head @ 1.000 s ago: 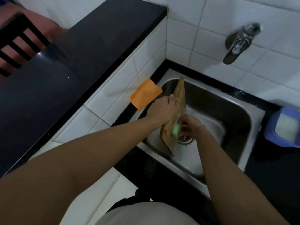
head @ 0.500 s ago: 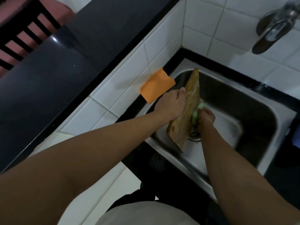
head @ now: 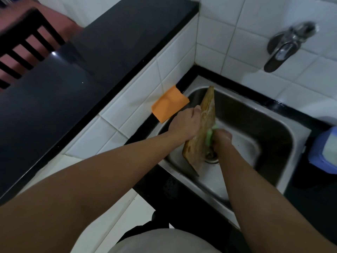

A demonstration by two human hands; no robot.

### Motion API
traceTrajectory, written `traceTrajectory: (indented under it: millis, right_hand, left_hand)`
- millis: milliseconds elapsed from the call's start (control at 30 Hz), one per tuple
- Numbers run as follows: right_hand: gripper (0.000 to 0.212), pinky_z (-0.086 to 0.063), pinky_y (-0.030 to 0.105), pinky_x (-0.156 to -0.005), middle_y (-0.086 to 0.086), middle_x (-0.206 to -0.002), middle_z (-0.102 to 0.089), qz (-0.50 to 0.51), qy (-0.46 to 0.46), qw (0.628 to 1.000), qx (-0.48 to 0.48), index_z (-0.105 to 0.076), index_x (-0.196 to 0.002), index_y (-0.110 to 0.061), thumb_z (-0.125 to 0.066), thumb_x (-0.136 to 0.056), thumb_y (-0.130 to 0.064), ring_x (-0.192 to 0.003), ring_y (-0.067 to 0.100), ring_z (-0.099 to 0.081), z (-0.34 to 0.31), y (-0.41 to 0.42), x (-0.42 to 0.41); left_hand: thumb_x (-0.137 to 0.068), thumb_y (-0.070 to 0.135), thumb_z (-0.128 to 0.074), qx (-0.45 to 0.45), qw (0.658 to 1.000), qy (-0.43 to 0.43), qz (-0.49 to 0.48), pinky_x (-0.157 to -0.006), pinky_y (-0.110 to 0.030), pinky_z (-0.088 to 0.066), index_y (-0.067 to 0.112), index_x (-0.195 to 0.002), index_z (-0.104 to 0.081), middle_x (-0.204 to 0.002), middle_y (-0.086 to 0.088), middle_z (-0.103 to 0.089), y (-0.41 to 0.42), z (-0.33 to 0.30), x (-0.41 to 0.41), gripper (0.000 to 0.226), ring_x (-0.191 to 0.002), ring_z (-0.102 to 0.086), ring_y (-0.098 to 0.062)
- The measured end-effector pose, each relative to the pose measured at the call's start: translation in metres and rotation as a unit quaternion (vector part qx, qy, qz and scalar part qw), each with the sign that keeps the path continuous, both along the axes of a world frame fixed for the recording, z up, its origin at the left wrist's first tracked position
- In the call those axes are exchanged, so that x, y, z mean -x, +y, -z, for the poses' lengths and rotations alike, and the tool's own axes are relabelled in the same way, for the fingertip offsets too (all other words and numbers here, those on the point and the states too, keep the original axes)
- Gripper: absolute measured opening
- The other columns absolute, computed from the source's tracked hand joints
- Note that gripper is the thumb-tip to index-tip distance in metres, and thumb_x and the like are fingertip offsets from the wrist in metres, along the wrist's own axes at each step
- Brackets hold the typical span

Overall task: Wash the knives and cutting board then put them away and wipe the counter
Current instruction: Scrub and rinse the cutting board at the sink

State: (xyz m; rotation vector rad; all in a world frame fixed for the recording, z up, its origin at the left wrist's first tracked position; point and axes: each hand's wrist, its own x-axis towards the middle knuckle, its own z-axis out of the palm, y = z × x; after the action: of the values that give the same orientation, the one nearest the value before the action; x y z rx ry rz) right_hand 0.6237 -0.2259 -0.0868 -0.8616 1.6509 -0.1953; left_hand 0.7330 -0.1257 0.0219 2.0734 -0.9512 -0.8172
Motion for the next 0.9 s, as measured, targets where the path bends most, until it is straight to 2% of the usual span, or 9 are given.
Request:
traceTrajectory:
  millis: [100, 267, 367, 500, 567, 633, 733, 800, 900]
  right_hand:
    - [0.018, -0.057, 0.038, -0.091, 0.012, -0.110, -0.070, 0.037, -0.074, 0.988, 0.130, -0.070, -0.108, -0.016, -0.059, -0.093, -0.020, -0.097, 0.026, -0.065, -0.049, -0.029, -0.029]
    - [0.010, -0.054, 0.030, -0.083, -0.006, -0.084, -0.066, 0.089, -0.128, 0.948, 0.277, -0.066, -0.085, -0.025, -0.065, -0.089, -0.016, -0.083, 0.014, -0.062, -0.084, -0.001, -0.047]
    - [0.009, -0.050, 0.026, -0.073, -0.003, -0.084, -0.065, 0.076, -0.110, 0.948, 0.290, -0.066, -0.087, -0.022, -0.061, -0.093, -0.017, -0.075, 0.008, -0.058, -0.062, 0.042, -0.028]
    - [0.003, -0.052, 0.044, -0.097, 0.007, -0.105, -0.068, 0.005, -0.035, 0.986, 0.164, -0.065, -0.091, -0.025, -0.062, -0.091, -0.025, -0.102, 0.031, -0.063, -0.034, 0.038, -0.013]
    - [0.019, -0.051, 0.046, -0.101, 0.012, -0.119, -0.066, -0.025, -0.026, 0.992, 0.118, -0.068, -0.109, -0.018, -0.062, -0.091, -0.023, -0.111, 0.036, -0.061, -0.042, 0.019, -0.017]
    - [0.023, -0.053, 0.042, -0.097, 0.012, -0.116, -0.068, -0.011, -0.049, 0.984, 0.174, -0.069, -0.111, -0.015, -0.063, -0.089, -0.017, -0.106, 0.032, -0.062, -0.062, 0.004, -0.030]
    - [0.009, -0.055, 0.035, -0.089, -0.002, -0.090, -0.068, 0.035, -0.106, 0.957, 0.267, -0.067, -0.089, -0.024, -0.065, -0.088, -0.015, -0.089, 0.020, -0.063, -0.099, 0.011, -0.049]
    - [0.020, -0.053, 0.033, -0.082, -0.007, -0.082, -0.063, 0.039, -0.139, 0.943, 0.300, -0.061, -0.080, -0.029, -0.064, -0.088, -0.011, -0.083, 0.016, -0.061, -0.101, 0.031, -0.048]
    - [0.009, -0.048, 0.031, -0.078, 0.001, -0.090, -0.064, 0.000, -0.142, 0.942, 0.304, -0.064, -0.092, -0.019, -0.063, -0.090, -0.010, -0.085, 0.018, -0.059, -0.068, 0.070, -0.024]
  left_hand:
    - [-0.111, 0.045, -0.027, 0.005, 1.000, 0.002, -0.004, -0.062, -0.034, -0.036, 0.022, -0.062, -0.044, -0.064, 0.002, -0.050, -0.001, -0.002, 0.001, 0.056, -0.064, -0.052, -0.018]
    - [-0.110, 0.046, -0.025, 0.008, 1.000, 0.005, -0.014, -0.067, -0.036, -0.039, 0.023, -0.065, -0.048, -0.069, 0.001, -0.052, -0.003, 0.002, 0.005, 0.056, -0.074, -0.057, -0.024]
    - [-0.110, 0.045, -0.024, 0.004, 1.000, -0.009, -0.010, -0.064, -0.036, -0.039, 0.022, -0.063, -0.045, -0.069, -0.002, -0.055, -0.002, 0.003, 0.005, 0.056, -0.071, -0.057, -0.024]
    - [-0.111, 0.044, -0.025, 0.001, 1.000, 0.000, -0.009, -0.062, -0.034, -0.033, 0.020, -0.062, -0.041, -0.064, -0.001, -0.049, 0.002, 0.005, -0.002, 0.057, -0.062, -0.048, -0.018]
    - [-0.111, 0.044, -0.025, -0.003, 1.000, -0.003, -0.009, -0.062, -0.034, -0.033, 0.020, -0.064, -0.042, -0.065, -0.002, -0.049, 0.004, 0.006, -0.004, 0.056, -0.064, -0.050, -0.020]
    - [-0.111, 0.043, -0.025, 0.000, 1.000, 0.001, -0.008, -0.061, -0.034, -0.031, 0.022, -0.064, -0.041, -0.065, -0.001, -0.046, 0.004, 0.005, -0.003, 0.055, -0.064, -0.048, -0.020]
    - [-0.112, 0.042, -0.025, 0.007, 1.000, -0.006, -0.004, -0.061, -0.034, -0.031, 0.020, -0.065, -0.043, -0.067, -0.003, -0.050, 0.004, 0.003, -0.003, 0.054, -0.067, -0.050, -0.021]
    - [-0.111, 0.042, -0.024, 0.003, 1.000, -0.009, -0.007, -0.064, -0.035, -0.036, 0.019, -0.068, -0.047, -0.073, -0.004, -0.055, 0.003, 0.004, -0.005, 0.054, -0.074, -0.055, -0.023]
    - [-0.110, 0.045, -0.023, -0.003, 1.000, 0.012, -0.014, -0.073, -0.040, -0.045, 0.018, -0.068, -0.047, -0.078, -0.011, -0.062, 0.003, 0.008, -0.008, 0.055, -0.079, -0.060, -0.030]
